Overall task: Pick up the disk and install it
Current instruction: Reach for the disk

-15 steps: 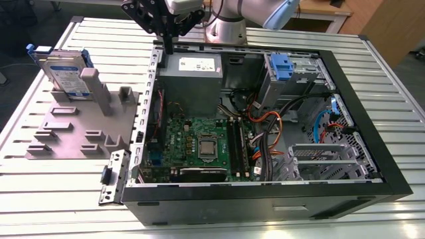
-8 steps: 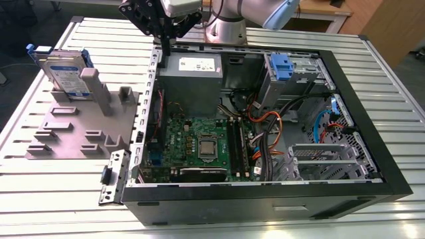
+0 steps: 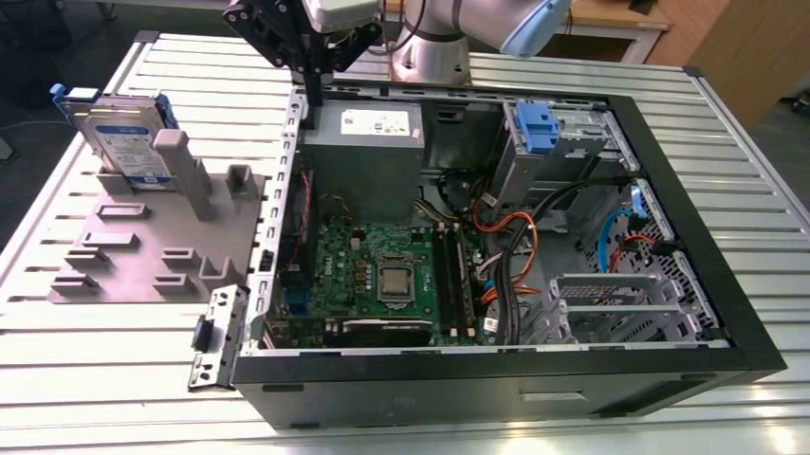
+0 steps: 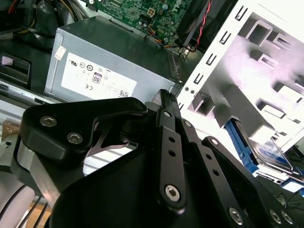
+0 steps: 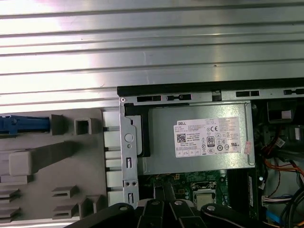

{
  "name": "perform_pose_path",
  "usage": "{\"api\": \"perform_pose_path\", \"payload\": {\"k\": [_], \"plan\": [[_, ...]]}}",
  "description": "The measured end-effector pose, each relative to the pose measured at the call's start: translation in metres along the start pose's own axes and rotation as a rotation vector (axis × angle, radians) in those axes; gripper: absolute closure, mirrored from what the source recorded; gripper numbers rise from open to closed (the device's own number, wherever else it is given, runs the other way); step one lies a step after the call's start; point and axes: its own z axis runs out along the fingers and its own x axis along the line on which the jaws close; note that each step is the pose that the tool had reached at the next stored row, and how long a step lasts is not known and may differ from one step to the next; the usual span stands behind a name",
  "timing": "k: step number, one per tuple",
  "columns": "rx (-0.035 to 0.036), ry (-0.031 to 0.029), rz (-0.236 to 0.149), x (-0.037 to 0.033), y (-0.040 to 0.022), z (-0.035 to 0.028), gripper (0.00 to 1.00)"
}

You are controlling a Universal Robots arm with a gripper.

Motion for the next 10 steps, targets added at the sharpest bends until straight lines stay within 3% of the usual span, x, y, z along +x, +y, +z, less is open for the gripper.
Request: {"api": "perform_pose_path", "payload": {"k": [10], "plan": [[0.0001, 0.0001, 0.0, 0.0059, -0.0004, 0.0, 0.89]]}}
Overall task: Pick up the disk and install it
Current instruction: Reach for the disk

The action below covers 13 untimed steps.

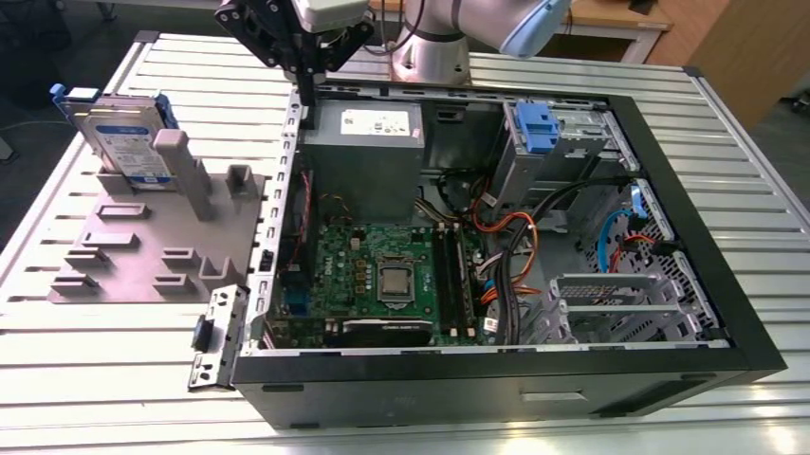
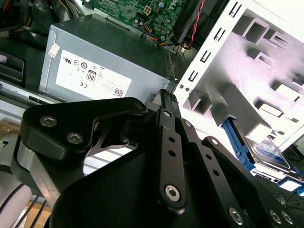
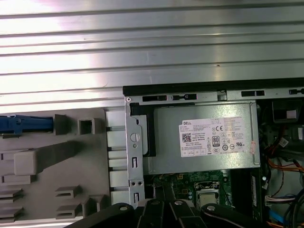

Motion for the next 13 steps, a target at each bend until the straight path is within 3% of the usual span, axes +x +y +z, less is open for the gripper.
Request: {"api": "perform_pose_path", "payload": {"k": [13], "plan": [[0.0, 0.0, 0.0, 0.0062, -0.0002, 0.0002, 0.89]]}}
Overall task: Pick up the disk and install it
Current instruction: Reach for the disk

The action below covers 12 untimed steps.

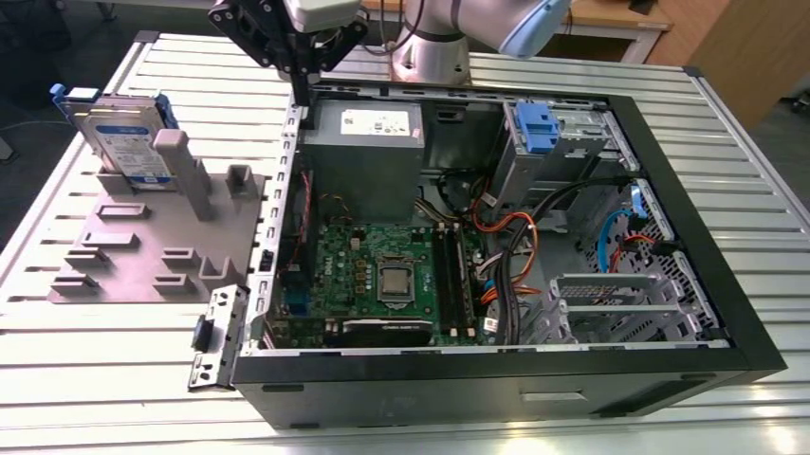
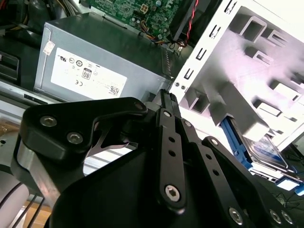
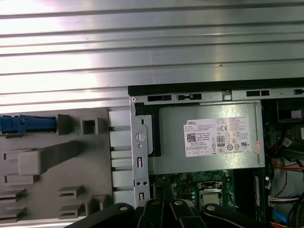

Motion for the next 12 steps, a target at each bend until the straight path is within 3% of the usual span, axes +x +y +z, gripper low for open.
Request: {"api": "perform_pose_path", "payload": {"k": [12], "plan": [[-0.0001, 0.0004, 0.0, 0.0046, -0.0003, 0.0003, 0.89]]}}
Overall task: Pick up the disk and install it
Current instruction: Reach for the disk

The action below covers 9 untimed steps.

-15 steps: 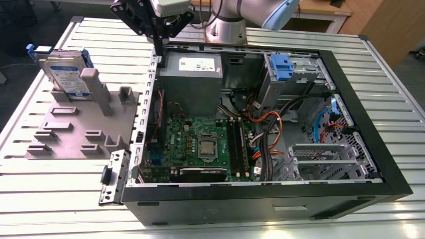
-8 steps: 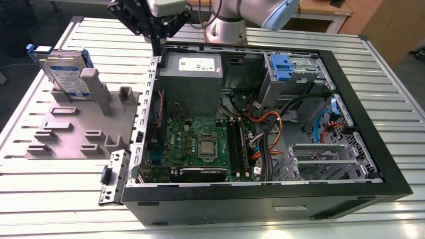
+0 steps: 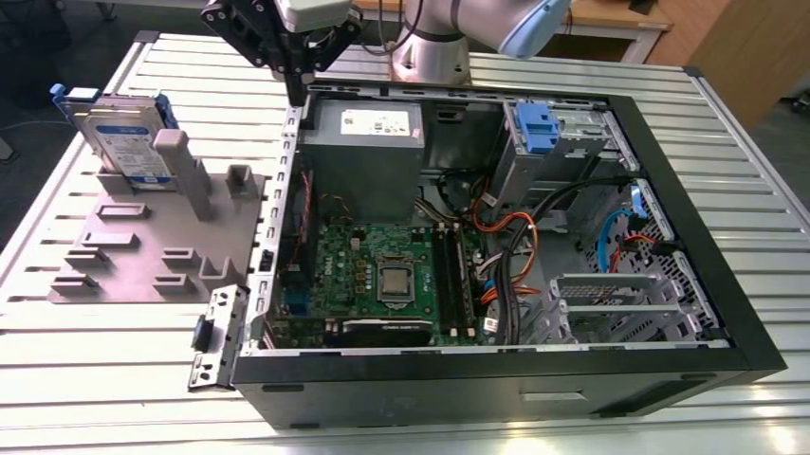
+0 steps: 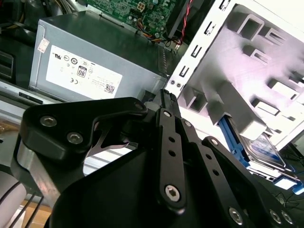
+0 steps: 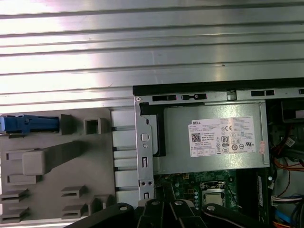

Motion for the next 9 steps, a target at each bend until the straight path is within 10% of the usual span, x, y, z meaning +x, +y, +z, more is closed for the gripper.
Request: {"api": "perform_pose_path", "payload": {"k": [9], "plan": [[0.0001, 0.0, 0.0, 0.0028, -0.0002, -0.0001, 0.89]]}}
